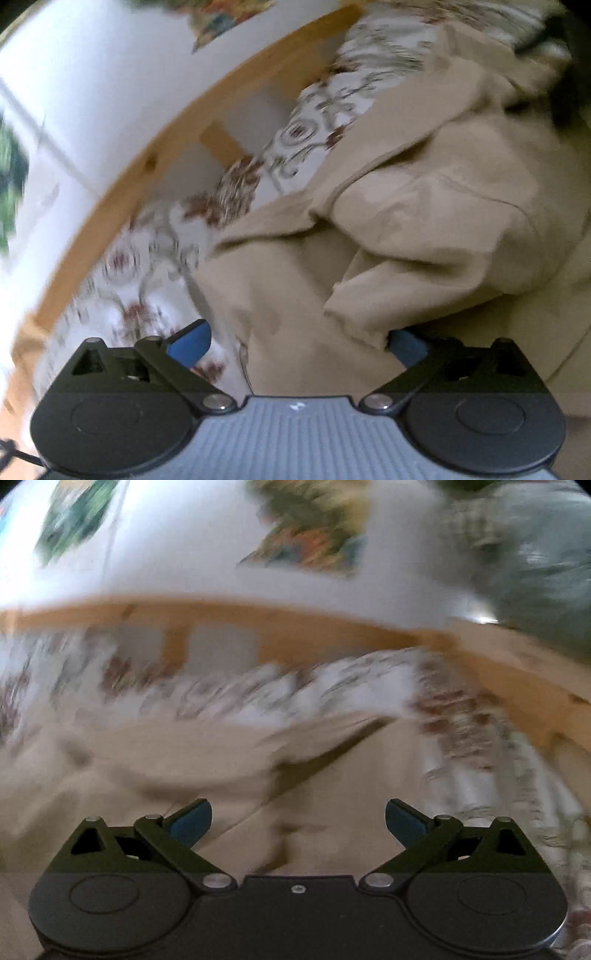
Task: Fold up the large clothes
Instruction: 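Lay the folded hem over the jacket and open both grippers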
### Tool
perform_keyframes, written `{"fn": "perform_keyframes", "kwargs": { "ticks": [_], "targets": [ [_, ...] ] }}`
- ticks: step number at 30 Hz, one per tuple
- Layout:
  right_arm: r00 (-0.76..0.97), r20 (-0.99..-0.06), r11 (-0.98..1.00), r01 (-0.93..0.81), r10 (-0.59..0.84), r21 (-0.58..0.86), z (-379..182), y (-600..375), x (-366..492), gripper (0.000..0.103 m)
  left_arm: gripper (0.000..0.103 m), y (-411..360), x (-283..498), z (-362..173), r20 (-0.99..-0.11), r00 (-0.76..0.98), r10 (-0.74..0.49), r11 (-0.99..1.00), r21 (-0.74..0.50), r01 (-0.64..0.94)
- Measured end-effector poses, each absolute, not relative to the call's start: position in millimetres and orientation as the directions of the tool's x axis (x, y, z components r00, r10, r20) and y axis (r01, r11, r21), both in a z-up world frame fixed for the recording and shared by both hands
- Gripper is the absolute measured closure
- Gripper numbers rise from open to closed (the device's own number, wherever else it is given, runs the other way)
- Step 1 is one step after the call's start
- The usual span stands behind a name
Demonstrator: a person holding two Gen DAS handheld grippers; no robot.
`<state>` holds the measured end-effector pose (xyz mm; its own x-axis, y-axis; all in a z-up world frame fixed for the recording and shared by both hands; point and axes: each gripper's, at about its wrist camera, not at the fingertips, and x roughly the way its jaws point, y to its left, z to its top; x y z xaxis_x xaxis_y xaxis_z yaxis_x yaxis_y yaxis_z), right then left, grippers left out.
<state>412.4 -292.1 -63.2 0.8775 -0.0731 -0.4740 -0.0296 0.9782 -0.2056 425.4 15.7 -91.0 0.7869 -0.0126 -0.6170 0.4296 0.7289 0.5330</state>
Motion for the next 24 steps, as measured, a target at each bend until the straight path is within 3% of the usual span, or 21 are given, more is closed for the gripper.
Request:
{"fn": "perform_keyframes", "kwargs": {
  "ticks": [3, 8, 12, 15, 19, 24],
  "targets": [
    [0.888, -0.437, 0.921, -0.043, -0.142, -0.387, -86.9, -266.2, 423.8, 0.006, 0.000, 48.9, 424.9, -83.4, -0.682, 0.726, -0.084, 0.807, 0.381, 0.451],
    [0.905, -0.373, 0.916, 0.044, -0.206, -0.399, -101.1, -278.2, 433.0, 0.004, 0.000, 109.5, 409.2, -73.6, -0.718, 0.672, -0.180, 0.828, 0.257, 0.498],
    [0.929, -0.272, 0.863, 0.088, -0.252, -0.497, -105.4, -282.2, 452.4, 0.003, 0.000, 129.9, 414.1, -50.3, -0.660, 0.695, -0.284, 0.909, 0.045, 0.414],
    [0.930, -0.246, 0.828, 0.098, -0.274, -0.552, -108.9, -279.4, 480.7, 0.003, 0.000, 112.3, 429.1, -45.7, -0.599, 0.724, -0.344, 0.921, -0.065, 0.384],
    [0.923, -0.263, 0.816, 0.084, -0.280, -0.572, -102.2, -275.0, 487.2, 0.004, 0.000, 59.1, 445.0, -60.7, -0.573, 0.772, -0.273, 0.951, -0.040, 0.307],
    [0.931, -0.282, 0.798, 0.015, -0.230, -0.602, -84.9, -284.6, 446.9, 0.004, 0.000, 9.4, 455.9, -102.6, -0.671, 0.735, -0.097, 0.975, 0.086, 0.207]
  ]
}}
